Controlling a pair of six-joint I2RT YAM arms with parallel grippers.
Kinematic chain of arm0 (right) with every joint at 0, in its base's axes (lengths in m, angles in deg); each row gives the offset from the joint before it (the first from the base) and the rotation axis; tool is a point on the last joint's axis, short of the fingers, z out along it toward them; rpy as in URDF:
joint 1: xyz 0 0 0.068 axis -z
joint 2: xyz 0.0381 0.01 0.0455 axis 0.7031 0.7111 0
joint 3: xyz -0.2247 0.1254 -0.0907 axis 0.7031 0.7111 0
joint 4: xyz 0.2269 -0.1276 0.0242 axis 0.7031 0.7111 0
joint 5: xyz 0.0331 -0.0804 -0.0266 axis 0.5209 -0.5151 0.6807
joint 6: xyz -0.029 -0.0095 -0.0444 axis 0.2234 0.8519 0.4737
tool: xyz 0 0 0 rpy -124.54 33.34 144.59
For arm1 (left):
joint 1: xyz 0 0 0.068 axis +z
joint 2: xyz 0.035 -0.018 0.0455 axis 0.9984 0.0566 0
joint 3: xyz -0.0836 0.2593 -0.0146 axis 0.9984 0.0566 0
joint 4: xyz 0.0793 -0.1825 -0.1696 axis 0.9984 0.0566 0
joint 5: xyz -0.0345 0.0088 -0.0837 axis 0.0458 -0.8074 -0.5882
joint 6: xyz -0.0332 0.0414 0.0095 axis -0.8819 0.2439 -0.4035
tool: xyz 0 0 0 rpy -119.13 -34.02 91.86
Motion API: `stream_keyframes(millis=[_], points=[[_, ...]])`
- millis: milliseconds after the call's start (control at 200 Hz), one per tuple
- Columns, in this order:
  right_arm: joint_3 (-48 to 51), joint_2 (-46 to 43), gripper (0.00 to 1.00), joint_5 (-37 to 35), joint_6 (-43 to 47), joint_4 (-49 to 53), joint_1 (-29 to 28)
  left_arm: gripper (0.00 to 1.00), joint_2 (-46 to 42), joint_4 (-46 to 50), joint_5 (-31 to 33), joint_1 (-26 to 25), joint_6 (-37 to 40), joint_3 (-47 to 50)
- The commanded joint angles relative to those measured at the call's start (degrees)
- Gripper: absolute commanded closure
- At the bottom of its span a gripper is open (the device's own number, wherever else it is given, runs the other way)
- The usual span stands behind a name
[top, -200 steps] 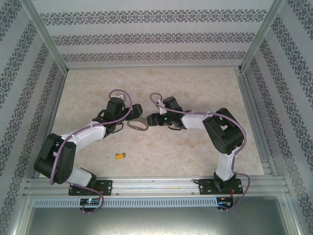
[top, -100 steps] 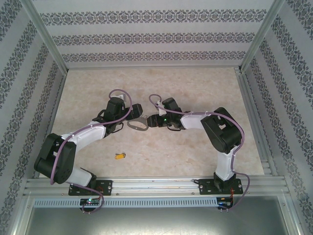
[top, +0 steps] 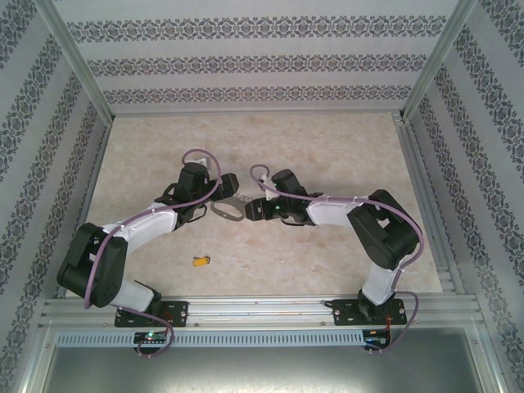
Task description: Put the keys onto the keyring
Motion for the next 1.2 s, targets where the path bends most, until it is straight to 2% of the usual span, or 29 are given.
stream_keyframes(millis=[0, 125, 375, 809, 894, 1194], points=[[-0.19, -0.23, 0.43, -2.37, 1.75, 0.96, 0.79, 0.0, 0.35, -2.36, -0.99, 0.52, -0.61, 0.52], [-1.47, 1.51, 0.44, -2.62, 3.05, 1.65, 0.79, 0.0, 0.24, -2.23, -0.86, 0.57, -0.59, 0.56], [-2.74, 3.58, 0.62, -6.38, 7.38, 3.97, 0.45, 0.0, 0.09, -2.14, -0.91, 0.62, -0.51, 0.51], [-7.15, 6.46, 0.64, -8.9, 12.15, 7.3, -1.47, 0.0, 0.83, -2.49, -1.21, 0.59, -0.56, 0.28], [-7.83, 7.11, 0.68, -8.91, 12.39, 7.7, -1.46, 0.0, 0.79, -2.41, -1.18, 0.56, -0.58, 0.27], [-8.62, 7.91, 0.72, -10.25, 13.08, 8.53, -1.59, 0.0, 1.03, -2.67, -1.14, 0.59, -0.46, 0.26]])
